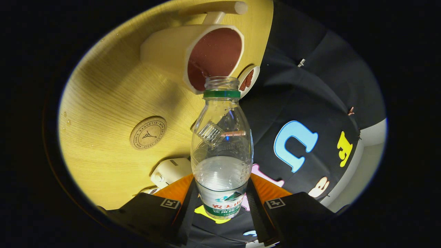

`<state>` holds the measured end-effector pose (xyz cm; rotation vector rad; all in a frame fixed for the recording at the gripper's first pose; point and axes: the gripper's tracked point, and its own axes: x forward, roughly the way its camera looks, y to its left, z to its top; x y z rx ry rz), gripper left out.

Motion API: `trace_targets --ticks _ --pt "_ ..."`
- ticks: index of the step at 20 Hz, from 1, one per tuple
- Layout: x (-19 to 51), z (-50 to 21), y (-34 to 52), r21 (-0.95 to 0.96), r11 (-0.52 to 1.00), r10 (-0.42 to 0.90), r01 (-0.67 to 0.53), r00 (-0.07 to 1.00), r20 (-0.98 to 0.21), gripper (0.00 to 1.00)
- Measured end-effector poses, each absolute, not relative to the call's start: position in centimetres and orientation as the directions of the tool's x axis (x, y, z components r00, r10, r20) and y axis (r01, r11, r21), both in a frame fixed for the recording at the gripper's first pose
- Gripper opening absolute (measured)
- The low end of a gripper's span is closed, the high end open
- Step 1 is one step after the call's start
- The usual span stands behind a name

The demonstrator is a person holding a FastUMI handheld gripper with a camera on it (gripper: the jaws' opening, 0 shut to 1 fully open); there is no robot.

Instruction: Take the bottle from table, then pour the juice into the cup, finally place the bottle on the coaster

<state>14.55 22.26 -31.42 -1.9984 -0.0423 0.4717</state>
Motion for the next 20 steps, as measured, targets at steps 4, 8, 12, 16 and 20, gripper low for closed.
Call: trace_targets --ticks 4,8,12,16,20 --pt "14.7 -30.8 22.6 -0.857 -0.494 0.242 -0.145 0.924 -0.296 0.74" --pt "14.8 -30.3 23.1 -0.854 -0.509 0.264 -0.11 0.924 -0.276 0.75" --pt "14.6 -29.7 23.7 -0.845 -0.531 0.286 -0.069 0.924 -0.256 0.74" --pt "14.6 -29.5 23.7 -0.839 -0.539 0.282 -0.068 0.924 -0.257 0.74" --pt "14.6 -29.7 23.7 -0.841 -0.535 0.281 -0.076 0.923 -0.262 0.74"
